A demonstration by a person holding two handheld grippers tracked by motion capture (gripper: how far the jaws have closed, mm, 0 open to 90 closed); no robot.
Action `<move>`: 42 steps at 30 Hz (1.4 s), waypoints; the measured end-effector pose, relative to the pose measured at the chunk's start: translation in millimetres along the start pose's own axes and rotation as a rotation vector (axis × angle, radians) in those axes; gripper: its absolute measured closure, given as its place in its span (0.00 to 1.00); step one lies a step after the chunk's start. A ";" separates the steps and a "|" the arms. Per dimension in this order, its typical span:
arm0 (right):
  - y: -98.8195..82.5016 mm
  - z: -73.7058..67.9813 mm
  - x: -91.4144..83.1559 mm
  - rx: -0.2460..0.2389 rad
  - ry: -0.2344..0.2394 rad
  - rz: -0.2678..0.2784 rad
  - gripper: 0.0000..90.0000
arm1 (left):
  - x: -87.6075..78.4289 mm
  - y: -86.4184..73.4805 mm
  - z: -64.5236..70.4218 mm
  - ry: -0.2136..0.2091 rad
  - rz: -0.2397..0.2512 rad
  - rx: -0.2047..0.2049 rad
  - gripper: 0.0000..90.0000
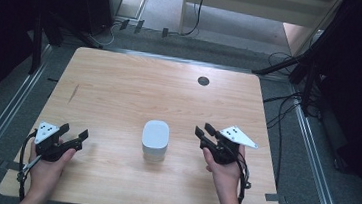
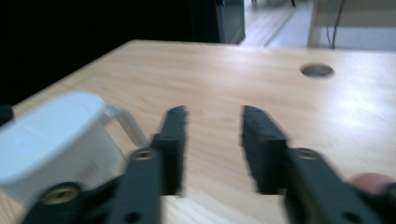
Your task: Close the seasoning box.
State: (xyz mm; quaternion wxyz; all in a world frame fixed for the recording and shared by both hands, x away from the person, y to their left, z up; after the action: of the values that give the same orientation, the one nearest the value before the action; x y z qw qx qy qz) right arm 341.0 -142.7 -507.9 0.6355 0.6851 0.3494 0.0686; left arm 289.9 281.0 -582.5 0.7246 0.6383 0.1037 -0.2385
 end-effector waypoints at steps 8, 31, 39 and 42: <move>-22.9 35.1 -22.9 -0.017 -0.088 -0.024 0.33 | 0.0 0.0 0.2 0.003 0.000 0.003 0.28; -76.9 115.6 -92.4 0.062 -0.258 -0.081 0.32 | -0.1 0.0 0.3 0.003 0.002 0.004 0.28; -87.5 124.0 -102.0 0.077 -0.272 -0.033 0.34 | 0.1 0.5 2.0 0.006 0.012 0.014 0.28; -87.1 121.9 -101.8 0.057 -0.280 -0.024 0.35 | 0.2 0.5 3.1 0.005 0.011 0.023 0.28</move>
State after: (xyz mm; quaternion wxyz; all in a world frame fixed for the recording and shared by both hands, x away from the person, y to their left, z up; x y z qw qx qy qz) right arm 296.5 -305.1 -574.6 0.6591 0.7015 0.2675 -0.0454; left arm 289.9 278.0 -581.7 0.7184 0.6475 0.0991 -0.2341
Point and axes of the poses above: each handheld gripper's, and its own axes: x roughly forward along the jaws, y roughly out of its top, z roughly to its right, the point moved 7 cm from there along x, roughly forward along the jaws
